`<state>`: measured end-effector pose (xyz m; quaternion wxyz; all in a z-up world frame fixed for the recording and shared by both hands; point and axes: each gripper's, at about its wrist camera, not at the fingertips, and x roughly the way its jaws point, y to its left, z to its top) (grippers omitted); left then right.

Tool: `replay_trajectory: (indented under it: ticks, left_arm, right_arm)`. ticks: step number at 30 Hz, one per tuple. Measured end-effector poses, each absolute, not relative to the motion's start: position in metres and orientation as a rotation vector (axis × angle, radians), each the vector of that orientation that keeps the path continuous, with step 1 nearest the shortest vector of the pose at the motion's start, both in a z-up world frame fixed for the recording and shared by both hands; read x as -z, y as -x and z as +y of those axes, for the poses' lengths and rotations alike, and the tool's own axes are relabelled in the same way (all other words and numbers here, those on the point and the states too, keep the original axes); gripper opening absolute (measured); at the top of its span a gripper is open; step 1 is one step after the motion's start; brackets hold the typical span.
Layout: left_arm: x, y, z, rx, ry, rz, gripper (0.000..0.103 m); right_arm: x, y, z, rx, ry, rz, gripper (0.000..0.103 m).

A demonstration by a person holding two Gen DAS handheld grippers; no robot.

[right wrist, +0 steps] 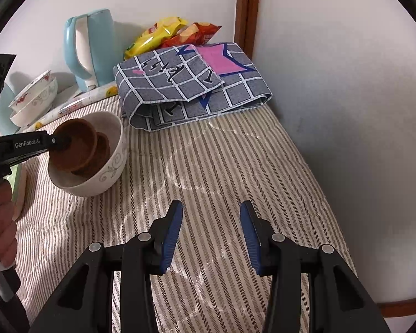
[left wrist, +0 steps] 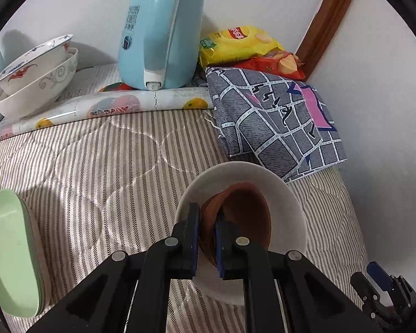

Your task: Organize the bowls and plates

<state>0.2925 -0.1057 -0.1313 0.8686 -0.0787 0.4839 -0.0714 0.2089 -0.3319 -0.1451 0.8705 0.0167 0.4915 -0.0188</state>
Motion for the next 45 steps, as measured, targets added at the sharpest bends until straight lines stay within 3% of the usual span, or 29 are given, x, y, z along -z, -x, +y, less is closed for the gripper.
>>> replay_trajectory:
  ticks: [17, 29, 34, 45]
  left_arm:
    - [0.14, -0.302, -0.105, 0.194, 0.203, 1.03, 0.01]
    - [0.138, -0.295, -0.11, 0.222, 0.163, 1.066, 0.015]
    - [0.125, -0.285, -0.11, 0.228, 0.134, 1.035, 0.025]
    - [0.104, -0.279, -0.073, 0.15, 0.189, 1.005, 0.026]
  right_arm:
    - [0.151, -0.214, -0.324, 0.035, -0.027, 1.05, 0.048]
    - [0.147, -0.214, -0.315, 0.01, -0.034, 1.041, 0.048]
    - [0.143, -0.219, -0.31, -0.019, -0.056, 1.026, 0.048]
    - [0.13, -0.244, -0.298, -0.111, -0.108, 0.981, 0.048]
